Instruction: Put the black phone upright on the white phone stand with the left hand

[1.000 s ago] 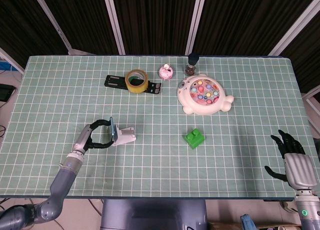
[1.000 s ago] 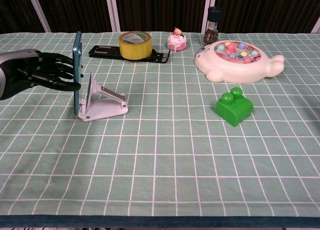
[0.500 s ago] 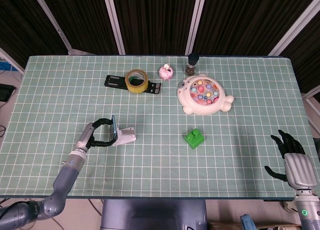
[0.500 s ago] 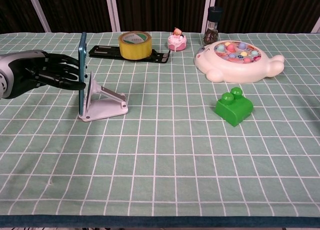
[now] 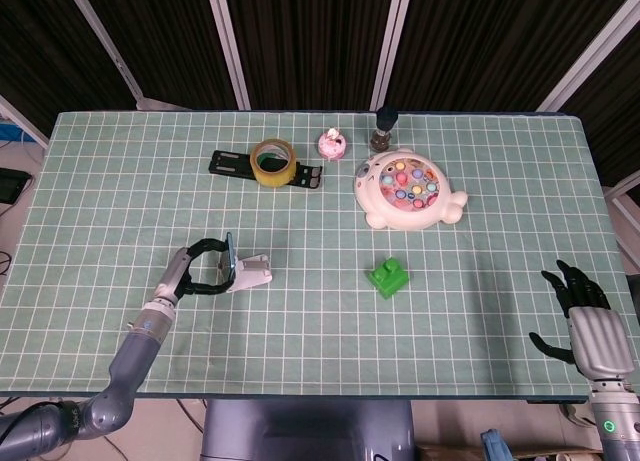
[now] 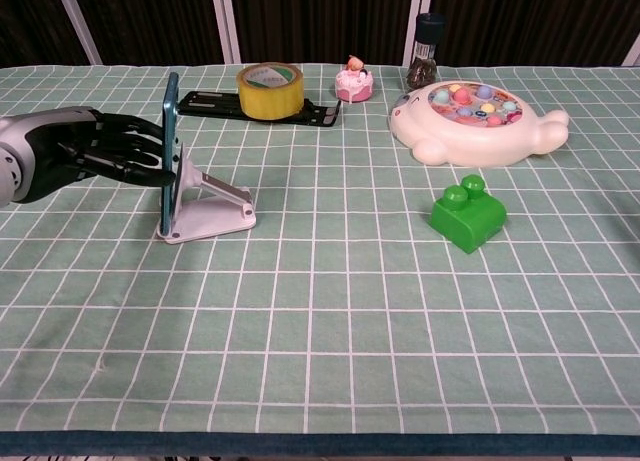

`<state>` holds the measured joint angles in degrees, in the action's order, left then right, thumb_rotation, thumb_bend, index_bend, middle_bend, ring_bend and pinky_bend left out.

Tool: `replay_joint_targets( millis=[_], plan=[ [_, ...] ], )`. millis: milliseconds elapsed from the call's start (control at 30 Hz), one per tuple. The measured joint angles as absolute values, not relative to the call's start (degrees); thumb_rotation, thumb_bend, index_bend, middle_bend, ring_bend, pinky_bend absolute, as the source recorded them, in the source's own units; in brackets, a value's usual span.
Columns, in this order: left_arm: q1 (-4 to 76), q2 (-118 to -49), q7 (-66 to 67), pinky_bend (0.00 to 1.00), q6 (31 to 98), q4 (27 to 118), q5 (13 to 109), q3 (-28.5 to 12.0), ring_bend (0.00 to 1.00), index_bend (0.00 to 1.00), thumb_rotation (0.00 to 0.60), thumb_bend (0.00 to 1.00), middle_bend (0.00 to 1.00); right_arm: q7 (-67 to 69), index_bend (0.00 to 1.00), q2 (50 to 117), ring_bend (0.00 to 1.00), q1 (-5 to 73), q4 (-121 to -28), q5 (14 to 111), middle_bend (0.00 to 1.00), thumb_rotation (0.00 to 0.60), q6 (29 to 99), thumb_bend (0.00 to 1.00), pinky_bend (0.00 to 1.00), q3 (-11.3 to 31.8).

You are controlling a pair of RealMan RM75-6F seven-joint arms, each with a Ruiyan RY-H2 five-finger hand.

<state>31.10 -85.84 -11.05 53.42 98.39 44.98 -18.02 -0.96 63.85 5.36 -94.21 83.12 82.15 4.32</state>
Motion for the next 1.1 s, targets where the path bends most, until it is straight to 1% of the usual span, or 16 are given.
replay_joint_targets(
  millis=[300, 400, 533, 700, 933, 1100],
  plan=[
    [31.04, -86.02, -10.96, 0.03, 53.64, 97.79, 44.97, -17.72, 0.14, 0.59, 0.6, 0.48, 0.64, -0.93, 0.16, 63.85, 0.0, 5.37, -94.21, 83.14, 0.0, 0.6, 82.16, 0.28, 0.13, 4.33],
    [31.07, -86.07, -10.81, 0.03, 53.55, 97.68, 45.09, -17.5, 0.14, 0.57, 0.6, 0.47, 0.62, -0.94, 0.16, 63.84, 0.0, 5.36, -94.23, 83.13, 0.0, 0.6, 82.15, 0.28, 0.13, 4.31],
    [31.17, -86.0, -10.71, 0.03, 53.08, 97.66, 45.41, -17.22, 0.12, 0.52, 0.6, 0.44, 0.56, -0.95, 0.16, 63.84, 0.0, 5.37, -94.24, 83.12, 0.0, 0.6, 82.16, 0.28, 0.13, 4.32],
    [31.2, -85.83, -10.87, 0.02, 52.71, 97.73, 46.03, -17.02, 0.09, 0.42, 0.6, 0.38, 0.44, -0.94, 0.16, 63.84, 0.0, 5.37, -94.24, 83.12, 0.0, 0.6, 82.16, 0.28, 0.13, 4.32],
    [31.08, -85.87, -11.08, 0.01, 52.93, 97.63, 46.67, -16.87, 0.06, 0.34, 0.6, 0.37, 0.33, -0.91, 0.16, 63.84, 0.0, 5.36, -94.21, 83.14, 0.0, 0.6, 82.16, 0.28, 0.13, 4.31],
    [31.11, -85.76, -11.05, 0.0, 52.72, 97.61, 46.63, -16.76, 0.01, 0.24, 0.6, 0.33, 0.22, -0.91, 0.16, 63.83, 0.0, 5.36, -94.24, 83.14, 0.0, 0.6, 82.17, 0.28, 0.13, 4.31]
  ],
)
